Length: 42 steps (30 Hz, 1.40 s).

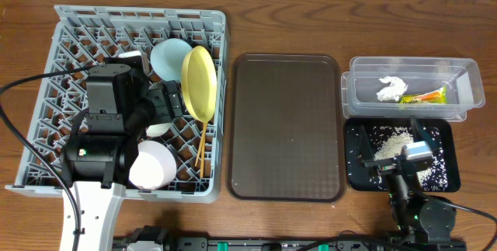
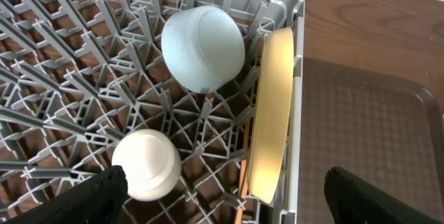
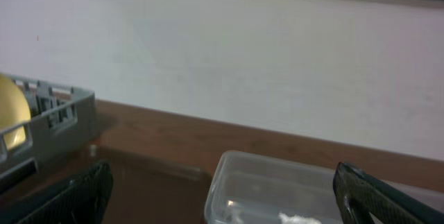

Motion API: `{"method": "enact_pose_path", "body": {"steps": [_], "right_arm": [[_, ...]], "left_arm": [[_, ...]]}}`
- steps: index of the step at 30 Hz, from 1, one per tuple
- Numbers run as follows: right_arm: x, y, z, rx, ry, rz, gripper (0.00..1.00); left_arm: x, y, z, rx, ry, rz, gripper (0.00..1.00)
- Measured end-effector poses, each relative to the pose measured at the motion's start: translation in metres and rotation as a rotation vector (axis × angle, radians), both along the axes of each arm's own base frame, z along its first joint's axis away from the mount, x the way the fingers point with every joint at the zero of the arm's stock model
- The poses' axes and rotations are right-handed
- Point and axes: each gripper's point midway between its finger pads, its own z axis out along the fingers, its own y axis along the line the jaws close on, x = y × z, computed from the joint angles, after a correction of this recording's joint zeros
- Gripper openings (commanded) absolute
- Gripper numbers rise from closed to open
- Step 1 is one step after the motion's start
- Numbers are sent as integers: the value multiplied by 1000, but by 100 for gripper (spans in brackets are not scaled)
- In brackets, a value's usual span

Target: Sort waste into correct bins and load items into the dishwasher

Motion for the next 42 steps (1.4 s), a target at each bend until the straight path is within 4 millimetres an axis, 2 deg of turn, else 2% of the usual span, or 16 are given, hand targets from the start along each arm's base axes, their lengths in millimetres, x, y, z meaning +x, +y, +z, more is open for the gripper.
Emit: {"method": "enact_pose_path", "body": {"steps": [4,11,20,42], "right_arm": [[0,1,-17,-1,19,7,99],[1,-2,-58,-1,175,-12,99],[2,-9,-58,25,181,-54,99],[3,-10,-58,52,185,-61,99]], "left_arm": [[0,0,0,0,0,0,92],[0,0,0,0,0,0,92],[0,0,0,0,0,0,92],[0,0,0,0,0,0,92]]}}
